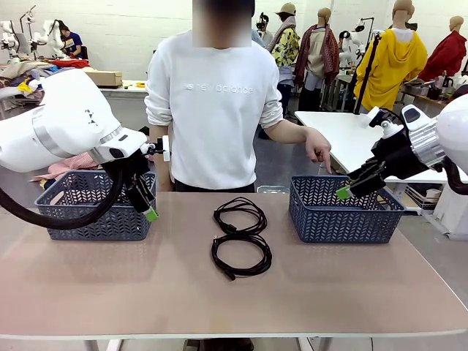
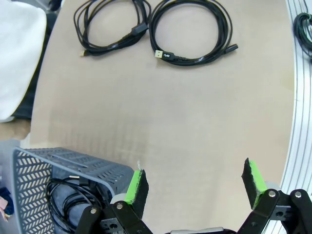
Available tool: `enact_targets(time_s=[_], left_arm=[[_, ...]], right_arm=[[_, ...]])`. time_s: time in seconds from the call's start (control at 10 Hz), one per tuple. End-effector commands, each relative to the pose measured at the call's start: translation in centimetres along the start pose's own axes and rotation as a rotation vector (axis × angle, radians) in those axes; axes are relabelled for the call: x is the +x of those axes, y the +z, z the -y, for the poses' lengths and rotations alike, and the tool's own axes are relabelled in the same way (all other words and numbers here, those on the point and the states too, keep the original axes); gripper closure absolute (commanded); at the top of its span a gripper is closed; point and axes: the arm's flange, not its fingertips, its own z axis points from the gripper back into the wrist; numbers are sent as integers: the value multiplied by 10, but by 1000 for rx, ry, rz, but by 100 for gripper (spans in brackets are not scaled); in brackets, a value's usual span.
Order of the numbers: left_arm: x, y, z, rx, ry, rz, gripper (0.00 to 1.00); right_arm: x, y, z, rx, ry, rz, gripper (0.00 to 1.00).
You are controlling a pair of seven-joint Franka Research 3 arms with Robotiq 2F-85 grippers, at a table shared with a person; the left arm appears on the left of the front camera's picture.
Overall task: Organize the cables according to human instructions.
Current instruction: Pick up a bundle of cables and place it in the basket indicated by the human.
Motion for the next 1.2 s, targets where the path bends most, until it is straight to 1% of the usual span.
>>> enact_targets(time_s=[0.0, 0.2, 0.3, 0.5, 0.7, 0.8, 1.1], left_arm=[[0, 1, -2, 0, 4, 2, 0], [0, 1, -2, 0, 4, 2, 0], [0, 1, -2, 0, 4, 2, 0], [0, 1, -2, 0, 4, 2, 0], [0, 1, -2, 0, 4, 2, 0], [0, 1, -2, 0, 4, 2, 0], [0, 1, -2, 0, 4, 2, 0]], right_arm=[[-1, -1, 2, 15, 8, 19, 0], [7, -4, -6, -9, -12, -35, 0], [15, -11, -14, -23, -23, -77, 0], [33, -30, -32, -41, -62, -132, 0], [50, -60, -53, -43, -101, -187, 0], [57, -74, -61, -60, -107, -199, 0], [72, -127, -83, -47, -94, -251, 0]])
